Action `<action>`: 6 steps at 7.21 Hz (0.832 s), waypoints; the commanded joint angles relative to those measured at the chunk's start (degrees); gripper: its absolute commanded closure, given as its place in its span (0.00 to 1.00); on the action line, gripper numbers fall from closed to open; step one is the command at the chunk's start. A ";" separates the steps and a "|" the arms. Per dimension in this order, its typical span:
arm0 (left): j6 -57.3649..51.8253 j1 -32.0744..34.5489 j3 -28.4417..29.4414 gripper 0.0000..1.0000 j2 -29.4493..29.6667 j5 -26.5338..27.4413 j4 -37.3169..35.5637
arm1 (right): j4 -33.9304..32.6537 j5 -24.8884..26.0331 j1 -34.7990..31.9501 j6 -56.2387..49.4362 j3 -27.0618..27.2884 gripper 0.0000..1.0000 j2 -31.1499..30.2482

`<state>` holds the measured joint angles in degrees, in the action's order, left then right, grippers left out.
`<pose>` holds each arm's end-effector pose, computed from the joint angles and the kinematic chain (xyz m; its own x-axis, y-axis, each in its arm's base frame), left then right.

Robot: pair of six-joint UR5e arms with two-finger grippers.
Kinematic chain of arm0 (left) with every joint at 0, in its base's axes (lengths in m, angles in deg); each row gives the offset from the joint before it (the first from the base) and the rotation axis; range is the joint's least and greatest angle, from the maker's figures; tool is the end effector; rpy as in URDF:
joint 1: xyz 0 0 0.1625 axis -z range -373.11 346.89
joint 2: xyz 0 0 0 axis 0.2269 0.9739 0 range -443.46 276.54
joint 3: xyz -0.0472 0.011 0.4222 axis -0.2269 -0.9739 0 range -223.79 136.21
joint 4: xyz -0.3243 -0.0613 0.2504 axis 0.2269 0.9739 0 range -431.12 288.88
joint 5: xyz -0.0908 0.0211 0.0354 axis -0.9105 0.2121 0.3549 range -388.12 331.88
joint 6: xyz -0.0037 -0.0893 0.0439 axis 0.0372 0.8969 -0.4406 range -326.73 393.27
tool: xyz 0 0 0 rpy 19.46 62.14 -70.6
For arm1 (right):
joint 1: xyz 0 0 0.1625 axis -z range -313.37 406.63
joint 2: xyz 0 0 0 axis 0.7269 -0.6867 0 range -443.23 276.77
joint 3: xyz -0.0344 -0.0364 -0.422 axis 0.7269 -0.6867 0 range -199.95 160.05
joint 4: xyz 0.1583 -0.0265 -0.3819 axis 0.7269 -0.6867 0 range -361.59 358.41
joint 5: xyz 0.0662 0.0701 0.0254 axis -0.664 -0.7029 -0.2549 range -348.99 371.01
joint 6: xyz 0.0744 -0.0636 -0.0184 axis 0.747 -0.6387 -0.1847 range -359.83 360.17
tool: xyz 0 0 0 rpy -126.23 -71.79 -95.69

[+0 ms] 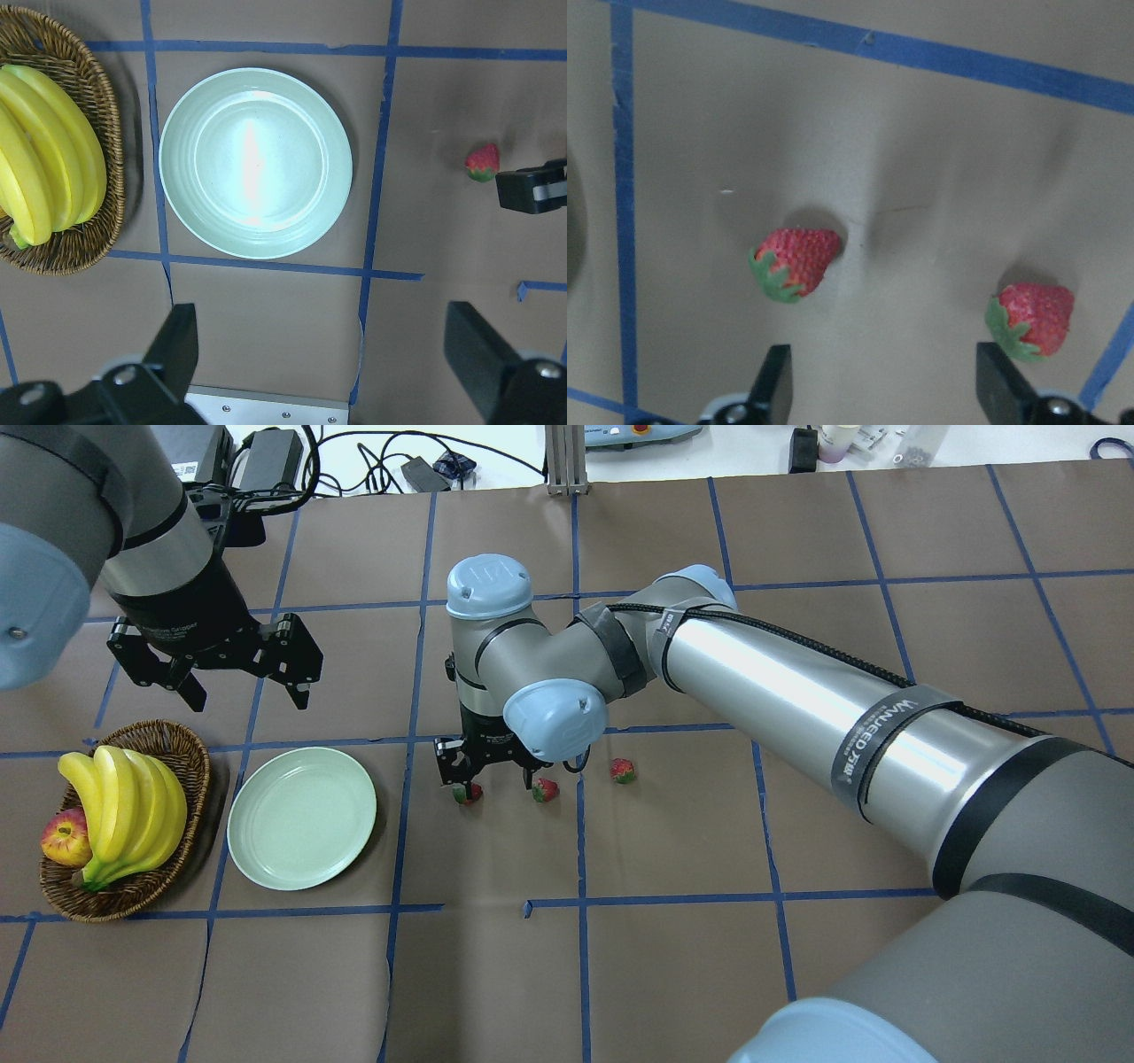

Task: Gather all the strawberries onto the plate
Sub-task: 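Carry the second strawberry toward the plate and release it beside the first, then move the right gripper back over the last remaining strawberry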

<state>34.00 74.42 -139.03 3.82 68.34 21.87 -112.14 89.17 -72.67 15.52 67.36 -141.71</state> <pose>-0.1021 -0.4662 0.4617 -0.9926 -0.0446 -0.1132 -0.0554 0.9940 0.0944 0.4523 -0.4920 0.2248 -0.9652 -0.2086 -0.1577 -0.2372 0.9522 0.1926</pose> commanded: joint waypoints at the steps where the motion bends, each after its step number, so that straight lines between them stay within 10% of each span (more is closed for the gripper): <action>1: -0.03 0.01 -0.03 0.00 0.00 -0.04 0.00 | 2.34 6.61 1.42 -1.10 0.40 0.00 -4.33; 6: 0.67 0.53 -0.12 0.00 0.18 -0.13 0.00 | 13.26 8.33 16.20 -5.51 5.31 0.00 -9.19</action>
<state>34.44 74.83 -139.12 3.92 68.22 21.87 -99.52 97.63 -58.60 9.29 70.66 -150.72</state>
